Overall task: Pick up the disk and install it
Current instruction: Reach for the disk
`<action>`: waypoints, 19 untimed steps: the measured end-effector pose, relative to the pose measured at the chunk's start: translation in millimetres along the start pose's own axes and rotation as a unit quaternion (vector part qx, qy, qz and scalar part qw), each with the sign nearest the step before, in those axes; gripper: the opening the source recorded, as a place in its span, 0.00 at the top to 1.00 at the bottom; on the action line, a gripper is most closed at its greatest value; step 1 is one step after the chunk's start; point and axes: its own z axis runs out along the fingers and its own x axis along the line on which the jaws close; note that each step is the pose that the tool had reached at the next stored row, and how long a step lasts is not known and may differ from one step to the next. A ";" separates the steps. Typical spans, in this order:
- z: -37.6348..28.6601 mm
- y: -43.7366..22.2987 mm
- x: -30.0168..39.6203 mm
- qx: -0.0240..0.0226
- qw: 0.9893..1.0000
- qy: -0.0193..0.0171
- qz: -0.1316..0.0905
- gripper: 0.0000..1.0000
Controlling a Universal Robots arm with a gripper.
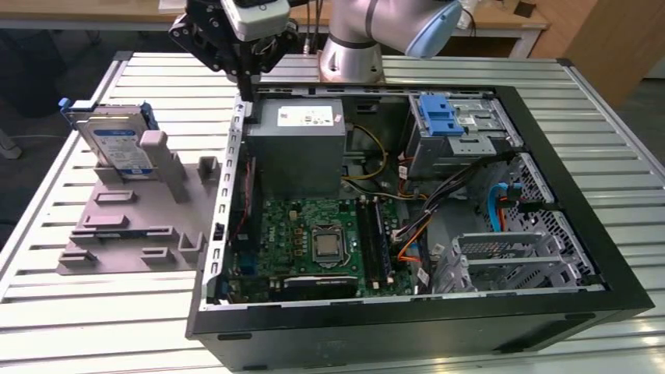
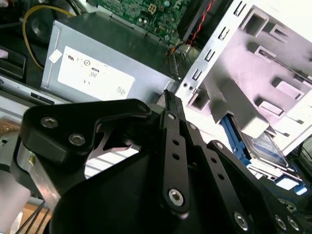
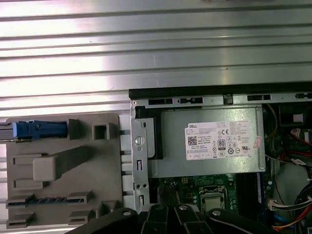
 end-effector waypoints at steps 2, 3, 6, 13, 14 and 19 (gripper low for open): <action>0.0 0.0 0.0 0.000 1.000 0.000 0.000 0.89; 0.0 0.0 0.1 0.000 1.000 0.000 0.000 0.89; 0.1 -0.1 2.3 0.000 1.000 0.000 0.000 0.89; 0.8 2.7 19.3 0.000 1.000 0.000 0.000 0.89; 1.0 3.1 21.6 0.000 1.000 0.000 0.000 0.89; 2.1 4.5 32.8 0.000 1.000 0.001 0.000 0.89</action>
